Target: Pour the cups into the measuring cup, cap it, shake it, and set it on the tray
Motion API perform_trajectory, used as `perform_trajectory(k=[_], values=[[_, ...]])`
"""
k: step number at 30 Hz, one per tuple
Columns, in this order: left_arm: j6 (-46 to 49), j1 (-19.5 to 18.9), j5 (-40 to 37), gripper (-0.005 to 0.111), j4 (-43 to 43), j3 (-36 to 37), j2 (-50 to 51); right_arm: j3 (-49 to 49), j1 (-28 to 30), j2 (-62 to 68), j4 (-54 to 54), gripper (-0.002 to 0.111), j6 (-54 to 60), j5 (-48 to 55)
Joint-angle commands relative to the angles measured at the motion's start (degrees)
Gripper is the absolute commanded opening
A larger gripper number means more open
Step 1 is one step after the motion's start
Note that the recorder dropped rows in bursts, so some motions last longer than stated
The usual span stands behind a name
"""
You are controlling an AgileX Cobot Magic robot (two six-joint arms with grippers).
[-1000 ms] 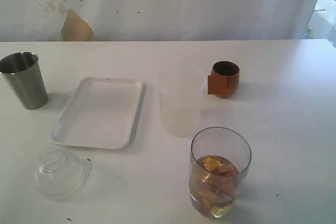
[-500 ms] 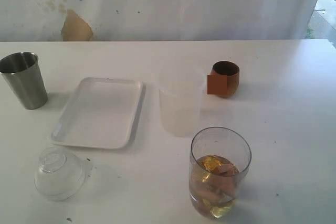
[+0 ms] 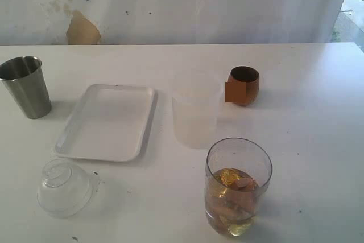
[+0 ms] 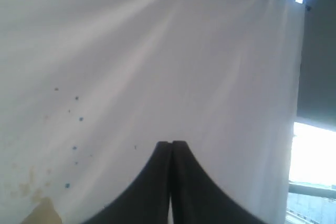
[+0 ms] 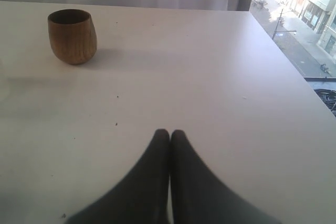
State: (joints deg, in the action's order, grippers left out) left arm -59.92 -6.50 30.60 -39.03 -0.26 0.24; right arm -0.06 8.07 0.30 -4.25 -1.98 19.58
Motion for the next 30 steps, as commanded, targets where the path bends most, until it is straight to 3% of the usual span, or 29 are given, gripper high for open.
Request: perform_trajectory(k=[1,2,4,5,7,9,10,11,12,13,14,15,17,18,19,20,22,23,25,28,30], values=[[-23.17,-0.04,-11.92,0.000,-17.24,-5.89,3.06,0.06,-0.02,-0.30,-0.24,0.000,-0.30,-0.21],[-29.71,-0.04,-12.74,0.000,-25.68,-8.61,5.32,0.06,-0.02,-0.30,-0.24,0.000,-0.30,-0.21],[-53.12,-0.04,-9.09,0.000,-53.86,-17.94,14.91,0.06,-0.02,-0.30,-0.24,0.000,-0.30,-0.21],[-61.54,-0.18,-5.32,0.000,-60.92,-22.86,20.54,0.06,-0.02,-0.30,-0.24,0.000,-0.30,-0.21],[-58.51,-0.19,0.49,0.000,-60.92,-30.26,31.54,0.06,-0.02,-0.30,-0.24,0.000,-0.30,-0.21],[-52.53,-0.19,-0.66,0.000,-60.92,-34.41,37.37,0.06,-0.02,-0.30,-0.24,0.000,-0.30,-0.21],[-40.62,-0.19,-6.74,0.000,-60.92,-36.78,40.97,0.06,-0.02,-0.30,-0.24,0.000,-0.30,-0.21],[-36.22,-0.19,-13.37,0.000,-60.92,-37.41,42.21,0.06,-0.02,-0.30,-0.24,0.000,-0.30,-0.21],[-35.26,-0.19,-22.20,0.000,-60.92,-37.62,43.17,0.06,-0.02,-0.30,-0.24,0.000,-0.30,-0.21],[-36.84,-0.19,-40.50,0.000,-60.92,-37.62,44.45,0.06,-0.02,-0.30,-0.24,0.000,-0.30,-0.21],[-36.32,-0.19,-48.28,0.000,-60.48,-37.49,45.21,0.06,-0.02,-0.30,-0.24,0.000,-0.30,-0.21],[-32.74,-0.19,-54.84,0.000,-55.90,-37.73,47.05,0.06,-0.02,-0.30,-0.24,0.000,-0.30,-0.21],[-21.07,-0.19,-55.30,0.000,-47.92,-38.05,50.07,0.06,-0.02,-0.30,-0.24,0.000,-0.30,-0.21],[-3.53,-0.19,-56.72,0.000,-29.04,-39.41,53.52,0.06,-0.02,-0.30,-0.24,0.000,-0.30,-0.21],[7.99,-0.19,-59.06,0.000,-17.43,-40.75,55.79,0.06,-0.02,-0.30,-0.24,0.000,-0.30,-0.21],[28.45,-0.19,-64.93,0.000,-0.66,-43.98,60.90,0.06,-0.02,-0.30,-0.24,0.000,-0.30,-0.21],[43.53,-0.19,-70.68,0.000,17.03,-48.48,65.41,0.06,-0.02,-0.30,-0.24,0.000,-0.30,-0.21],[58.25,-0.19,-77.53,0.000,33.72,-52.71,68.50,0.06,-0.02,-0.30,-0.24,0.000,-0.30,-0.21],[80.07,-0.19,-89.11,0.000,52.06,-57.72,72.46,0.06,-0.02,-0.30,-0.24,0.000,-0.30,-0.21],[81.70,-0.07,-92.39,0.004,60.07,-58.32,72.72,0.06,-0.02,-0.30,-0.24,0.000,-0.30,-0.21],[82.62,0.15,-94.21,0.017,62.47,-58.17,72.72,0.06,-0.02,-0.30,-0.24,0.000,-0.30,-0.21]])
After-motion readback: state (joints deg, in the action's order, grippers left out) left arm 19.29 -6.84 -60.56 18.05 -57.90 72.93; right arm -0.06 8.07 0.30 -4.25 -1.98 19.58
